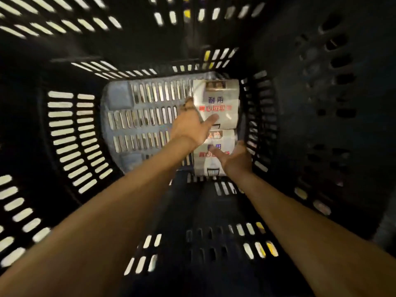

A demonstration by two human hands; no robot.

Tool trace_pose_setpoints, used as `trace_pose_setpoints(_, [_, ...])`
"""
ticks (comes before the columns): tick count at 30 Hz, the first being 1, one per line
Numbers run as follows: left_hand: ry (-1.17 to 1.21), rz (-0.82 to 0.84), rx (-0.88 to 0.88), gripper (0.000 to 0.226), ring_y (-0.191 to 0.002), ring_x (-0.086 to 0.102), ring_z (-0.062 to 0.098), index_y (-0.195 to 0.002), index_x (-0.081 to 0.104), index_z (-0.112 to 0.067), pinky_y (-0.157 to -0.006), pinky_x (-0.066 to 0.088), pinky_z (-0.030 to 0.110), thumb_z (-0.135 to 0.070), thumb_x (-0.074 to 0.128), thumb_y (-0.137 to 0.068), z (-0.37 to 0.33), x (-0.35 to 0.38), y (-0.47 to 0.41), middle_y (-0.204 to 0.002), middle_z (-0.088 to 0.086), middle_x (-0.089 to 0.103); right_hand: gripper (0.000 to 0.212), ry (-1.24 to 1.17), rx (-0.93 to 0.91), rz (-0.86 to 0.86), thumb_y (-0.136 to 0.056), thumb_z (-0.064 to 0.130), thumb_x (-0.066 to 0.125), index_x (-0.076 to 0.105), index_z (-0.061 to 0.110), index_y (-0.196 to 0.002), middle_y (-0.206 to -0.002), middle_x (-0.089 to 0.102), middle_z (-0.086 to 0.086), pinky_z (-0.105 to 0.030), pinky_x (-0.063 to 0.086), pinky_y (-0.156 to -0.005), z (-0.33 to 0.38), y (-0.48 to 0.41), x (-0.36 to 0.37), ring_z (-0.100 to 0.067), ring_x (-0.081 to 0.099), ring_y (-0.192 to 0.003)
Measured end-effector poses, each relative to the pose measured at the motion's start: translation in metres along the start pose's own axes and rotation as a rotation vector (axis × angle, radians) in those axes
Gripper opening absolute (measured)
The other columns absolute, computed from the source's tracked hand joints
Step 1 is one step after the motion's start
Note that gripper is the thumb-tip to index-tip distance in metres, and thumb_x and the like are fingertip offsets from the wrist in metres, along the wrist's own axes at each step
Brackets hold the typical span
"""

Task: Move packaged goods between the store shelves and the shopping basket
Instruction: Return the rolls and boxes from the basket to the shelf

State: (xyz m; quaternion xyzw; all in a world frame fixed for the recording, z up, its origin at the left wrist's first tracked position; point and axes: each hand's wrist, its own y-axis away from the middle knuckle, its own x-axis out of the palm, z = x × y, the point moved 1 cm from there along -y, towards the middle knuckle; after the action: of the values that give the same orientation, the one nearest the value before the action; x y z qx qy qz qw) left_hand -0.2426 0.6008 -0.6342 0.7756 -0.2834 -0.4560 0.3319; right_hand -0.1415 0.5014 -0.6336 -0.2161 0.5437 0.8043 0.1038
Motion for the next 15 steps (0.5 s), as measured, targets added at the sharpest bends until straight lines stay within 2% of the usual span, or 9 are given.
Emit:
trace_pose_setpoints(2, [0.104, -0.035, -0.009, 0.054, -0.108, 0.053, 0.026, -0.123, 0.046, -0.003, -0.082, 0.038, 0.026, -0.047, 0.054, -0.092, 0.001, 0.003, -0.004, -0.133, 0.014, 0.047, 0.049, -0.044, 0.015, -0.006, -0.074, 0.035, 0.078, 0.056, 0.009, -0.11, -0.099, 0.061, 0.001, -0.019, 0.04, -0.072, -0.002, -0.002, 0.0, -0.015, 0.058, -0.089])
trace_pose_setpoints(5, [0.293, -0.072, 0.006, 0.042, -0.095, 0.059, 0.016, -0.121, 0.05, -0.009, -0.084, 0.048, 0.027, -0.035, 0.061, -0.09, 0.004, 0.005, -0.003, -0.117, 0.005, 0.062, 0.053, -0.108, 0.035, -0.021, -0.071, 0.03, 0.082, 0.058, 0.008, -0.114, -0.107, 0.068, -0.005, -0.025, 0.049, -0.08, -0.004, -0.003, -0.002, -0.017, 0.064, -0.094])
trace_pose_setpoints(7, [0.383, -0.076, -0.01, 0.037, -0.091, 0.059, 0.011, -0.12, 0.05, -0.011, -0.084, 0.05, 0.028, -0.027, 0.063, -0.089, 0.004, 0.0, 0.0, -0.112, 0.001, 0.065, 0.055, -0.126, 0.048, -0.049, -0.069, 0.026, 0.083, 0.058, 0.008, -0.115, -0.108, 0.069, -0.007, -0.031, 0.053, -0.083, -0.004, 0.0, -0.001, -0.019, 0.065, -0.095])
trace_pose_setpoints(9, [0.42, -0.083, -0.024, 0.038, -0.096, 0.06, 0.013, -0.119, 0.05, -0.011, -0.083, 0.05, 0.027, -0.024, 0.066, -0.087, 0.002, -0.004, 0.001, -0.113, 0.002, 0.065, 0.057, -0.132, 0.059, -0.077, -0.068, 0.024, 0.084, 0.057, 0.008, -0.116, -0.108, 0.069, -0.008, -0.037, 0.055, -0.084, -0.004, 0.005, -0.001, -0.022, 0.066, -0.096])
trace_pose_setpoints(13, [0.541, -0.069, -0.121, 0.052, -0.097, 0.065, 0.015, -0.123, 0.048, -0.016, -0.088, 0.054, 0.038, -0.019, 0.075, -0.079, 0.006, -0.017, 0.004, -0.109, 0.001, 0.068, 0.054, -0.119, 0.041, -0.097, -0.069, 0.021, 0.083, 0.059, 0.009, -0.115, -0.106, 0.069, -0.006, -0.029, 0.054, -0.077, -0.003, 0.013, -0.003, -0.021, 0.067, -0.095])
trace_pose_setpoints(15, [0.646, -0.051, -0.199, 0.054, -0.095, 0.067, 0.018, -0.116, 0.045, -0.021, -0.086, 0.055, 0.043, -0.016, 0.078, -0.074, 0.011, -0.029, 0.009, -0.098, -0.003, 0.069, 0.055, -0.067, 0.027, -0.083, -0.068, 0.027, 0.083, 0.058, 0.012, -0.115, -0.106, 0.07, -0.004, -0.031, 0.054, -0.079, 0.0, 0.019, -0.008, -0.021, 0.067, -0.095])
